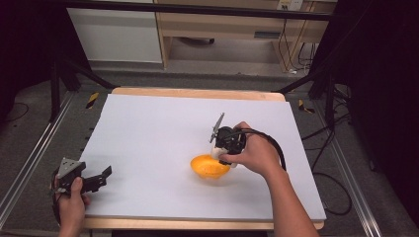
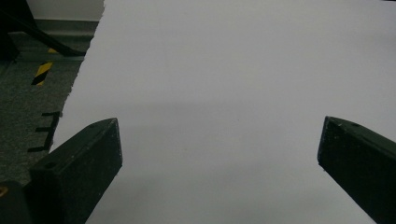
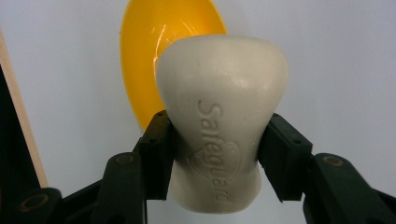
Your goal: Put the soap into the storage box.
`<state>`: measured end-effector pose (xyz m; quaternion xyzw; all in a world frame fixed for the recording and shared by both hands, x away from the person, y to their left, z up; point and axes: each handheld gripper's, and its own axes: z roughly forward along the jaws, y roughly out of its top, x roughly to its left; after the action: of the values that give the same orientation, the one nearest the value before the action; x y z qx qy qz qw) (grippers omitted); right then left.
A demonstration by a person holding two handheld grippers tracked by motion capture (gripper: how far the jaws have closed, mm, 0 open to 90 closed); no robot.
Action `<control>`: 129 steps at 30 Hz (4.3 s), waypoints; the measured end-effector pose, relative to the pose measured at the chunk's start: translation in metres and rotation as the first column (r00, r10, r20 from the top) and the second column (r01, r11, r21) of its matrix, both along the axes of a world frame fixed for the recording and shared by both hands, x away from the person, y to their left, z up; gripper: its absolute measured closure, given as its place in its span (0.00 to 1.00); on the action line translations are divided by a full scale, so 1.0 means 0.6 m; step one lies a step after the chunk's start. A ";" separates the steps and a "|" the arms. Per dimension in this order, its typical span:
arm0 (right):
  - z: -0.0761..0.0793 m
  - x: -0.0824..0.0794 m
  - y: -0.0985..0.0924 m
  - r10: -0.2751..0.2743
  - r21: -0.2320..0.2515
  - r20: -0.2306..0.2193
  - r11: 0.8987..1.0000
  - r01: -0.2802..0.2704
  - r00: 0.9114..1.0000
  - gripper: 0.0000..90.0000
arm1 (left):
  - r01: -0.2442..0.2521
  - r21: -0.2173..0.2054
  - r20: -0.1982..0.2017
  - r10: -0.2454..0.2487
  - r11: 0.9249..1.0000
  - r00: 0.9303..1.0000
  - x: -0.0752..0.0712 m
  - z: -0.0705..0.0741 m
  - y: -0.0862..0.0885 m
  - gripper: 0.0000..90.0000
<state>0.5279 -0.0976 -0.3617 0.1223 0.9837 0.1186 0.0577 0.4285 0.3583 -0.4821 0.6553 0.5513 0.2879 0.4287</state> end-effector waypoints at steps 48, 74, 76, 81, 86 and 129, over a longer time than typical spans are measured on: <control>-0.035 -0.002 0.040 0.036 0.051 -0.021 0.998 -0.035 0.999 0.37 | 0.000 0.009 0.001 0.000 1.000 1.000 0.000 0.000 -0.002 0.00; -0.032 -0.002 -0.069 -0.165 0.167 -0.011 0.972 0.164 0.986 0.02 | -0.005 0.012 0.003 0.005 1.000 1.000 0.000 0.000 -0.002 0.00; -0.034 -0.003 -0.074 -0.176 0.172 -0.015 0.969 0.176 0.984 0.01 | -0.005 0.012 0.003 0.005 1.000 1.000 0.000 0.000 -0.002 0.00; -0.044 -0.005 -0.103 -0.210 0.200 -0.025 0.957 0.211 0.977 0.01 | -0.004 0.012 0.001 0.004 1.000 1.000 -0.001 0.000 -0.002 0.00; -0.054 -0.009 -0.134 -0.248 0.227 -0.032 0.942 0.248 0.968 0.01 | -0.004 0.013 0.001 0.004 1.000 1.000 -0.001 0.000 -0.002 0.00; -0.144 -0.091 -0.339 -0.522 0.438 0.024 0.772 0.460 0.853 0.01 | -0.009 0.011 0.002 0.008 1.000 1.000 -0.001 0.000 -0.001 0.00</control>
<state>0.4736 -0.3012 -0.4482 0.3759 0.8618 0.3145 0.1303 0.4281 0.3575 -0.4820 0.6550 0.5522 0.2931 0.4244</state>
